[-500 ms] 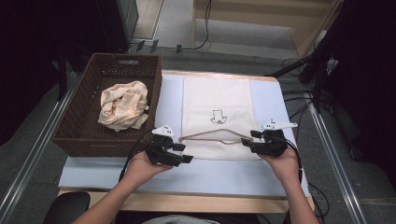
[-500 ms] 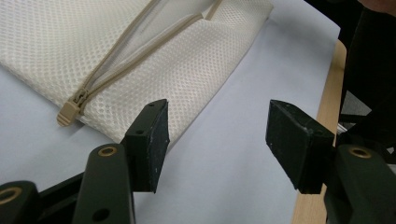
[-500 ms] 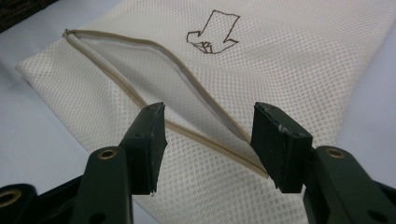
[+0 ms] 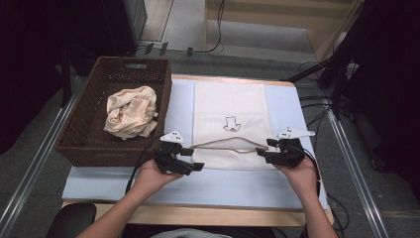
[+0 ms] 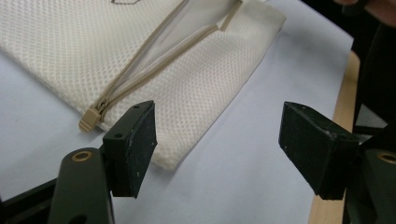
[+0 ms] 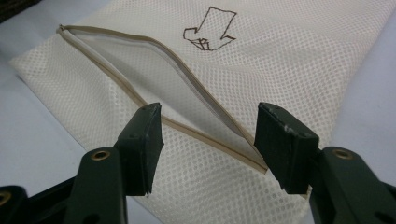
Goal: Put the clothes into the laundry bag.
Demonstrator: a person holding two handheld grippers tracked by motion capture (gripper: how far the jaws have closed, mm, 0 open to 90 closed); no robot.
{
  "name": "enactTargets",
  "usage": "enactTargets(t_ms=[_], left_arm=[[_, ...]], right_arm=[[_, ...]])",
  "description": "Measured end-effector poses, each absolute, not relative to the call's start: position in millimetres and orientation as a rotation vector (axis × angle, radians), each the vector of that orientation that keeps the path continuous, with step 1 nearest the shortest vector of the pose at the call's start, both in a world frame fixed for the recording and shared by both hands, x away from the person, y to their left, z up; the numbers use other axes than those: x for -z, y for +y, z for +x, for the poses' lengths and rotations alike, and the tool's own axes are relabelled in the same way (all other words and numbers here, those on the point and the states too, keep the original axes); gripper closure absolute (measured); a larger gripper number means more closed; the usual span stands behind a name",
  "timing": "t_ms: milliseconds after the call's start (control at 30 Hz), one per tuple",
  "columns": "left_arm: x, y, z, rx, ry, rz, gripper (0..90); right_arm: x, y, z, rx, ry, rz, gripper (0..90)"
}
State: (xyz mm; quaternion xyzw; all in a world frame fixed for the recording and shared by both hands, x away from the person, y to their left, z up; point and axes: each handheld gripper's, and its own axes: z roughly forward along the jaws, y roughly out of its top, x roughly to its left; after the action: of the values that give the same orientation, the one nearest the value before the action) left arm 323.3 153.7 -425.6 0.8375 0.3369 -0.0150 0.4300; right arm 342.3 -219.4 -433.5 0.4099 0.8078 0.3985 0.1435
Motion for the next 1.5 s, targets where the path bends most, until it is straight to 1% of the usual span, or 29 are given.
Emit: enactTargets(t_ms=[67, 133, 300, 433, 833, 1500], left_arm=[[425, 154, 325, 0.066, 0.842, 2.068, 28.1], [425, 153, 326, 0.068, 0.834, 2.073, 28.3], [425, 152, 326, 0.066, 0.822, 2.091, 29.8], [426, 150, 326, 0.030, 0.821, 2.106, 28.5], [426, 150, 325, 0.046, 0.812, 2.120, 29.2], [427, 145, 326, 0.064, 0.800, 2.147, 29.5]], right_arm=[[434, -221, 342, -1.150, 2.334, 1.197, 43.3], [435, -222, 342, -1.145, 2.336, 1.201, 43.3], [435, -225, 340, -1.168, 2.324, 1.224, 43.1], [435, -225, 341, -1.171, 2.331, 1.219, 42.8], [436, -230, 343, -1.220, 2.315, 1.279, 42.4], [435, -229, 342, -1.223, 2.318, 1.246, 42.5]])
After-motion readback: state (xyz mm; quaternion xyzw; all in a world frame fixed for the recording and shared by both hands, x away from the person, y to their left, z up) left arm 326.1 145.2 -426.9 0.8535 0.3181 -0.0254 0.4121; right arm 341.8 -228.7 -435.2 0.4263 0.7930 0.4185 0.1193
